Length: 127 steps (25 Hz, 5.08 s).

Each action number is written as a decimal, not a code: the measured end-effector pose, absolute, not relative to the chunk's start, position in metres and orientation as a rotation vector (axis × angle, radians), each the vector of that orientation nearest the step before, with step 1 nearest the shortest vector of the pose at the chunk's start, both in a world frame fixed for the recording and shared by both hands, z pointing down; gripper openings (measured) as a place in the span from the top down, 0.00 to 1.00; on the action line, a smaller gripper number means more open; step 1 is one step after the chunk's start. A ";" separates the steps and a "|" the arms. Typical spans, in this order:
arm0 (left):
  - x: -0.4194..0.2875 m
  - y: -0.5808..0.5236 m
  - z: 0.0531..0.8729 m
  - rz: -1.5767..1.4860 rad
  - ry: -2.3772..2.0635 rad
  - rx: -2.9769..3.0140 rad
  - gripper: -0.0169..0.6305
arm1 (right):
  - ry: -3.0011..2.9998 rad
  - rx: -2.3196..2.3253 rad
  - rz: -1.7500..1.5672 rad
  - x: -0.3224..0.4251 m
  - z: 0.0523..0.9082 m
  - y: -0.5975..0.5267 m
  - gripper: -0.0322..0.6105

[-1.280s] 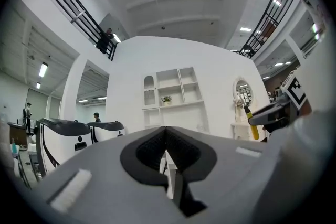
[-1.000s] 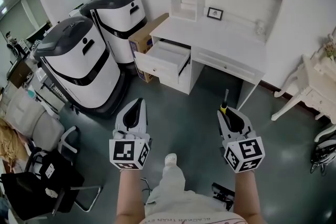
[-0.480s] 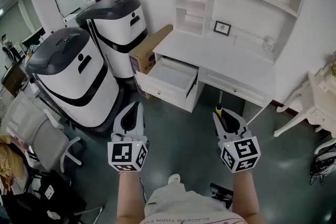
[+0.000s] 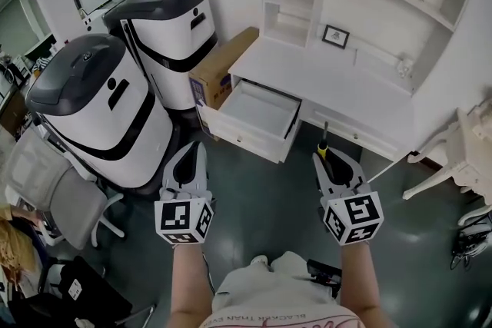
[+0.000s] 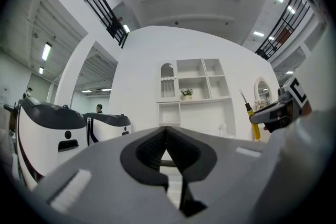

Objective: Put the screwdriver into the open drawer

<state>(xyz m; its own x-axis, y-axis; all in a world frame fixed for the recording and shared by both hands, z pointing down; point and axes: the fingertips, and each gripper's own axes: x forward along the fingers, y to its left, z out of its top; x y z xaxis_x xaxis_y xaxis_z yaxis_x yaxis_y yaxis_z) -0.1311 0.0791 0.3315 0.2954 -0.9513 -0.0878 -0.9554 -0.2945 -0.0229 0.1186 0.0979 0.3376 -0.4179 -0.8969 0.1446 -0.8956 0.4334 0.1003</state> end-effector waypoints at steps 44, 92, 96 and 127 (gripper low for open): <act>-0.136 -0.282 0.366 -0.086 2.013 -2.369 0.96 | -2.513 1.259 0.219 0.088 0.420 -0.303 0.83; -0.171 -0.358 0.500 -0.363 1.937 -2.701 0.96 | -1.729 0.868 0.916 0.012 0.817 -0.320 0.83; -0.172 -0.358 0.504 -0.378 1.935 -2.708 0.96 | -1.695 0.873 0.914 0.013 0.831 -0.318 0.83; -0.175 -0.350 0.470 -0.337 1.934 -2.664 0.96 | -1.751 0.971 0.902 0.012 0.784 -0.330 0.53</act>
<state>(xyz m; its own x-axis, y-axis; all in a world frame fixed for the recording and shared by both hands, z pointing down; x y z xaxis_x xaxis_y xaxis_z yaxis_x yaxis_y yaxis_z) -0.1753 -0.3497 0.4701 0.3011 -0.9175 0.2598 -0.9513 -0.3078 0.0156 0.0117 -0.3302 0.7838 -0.2755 -0.2261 0.9343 -0.8919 0.4227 -0.1607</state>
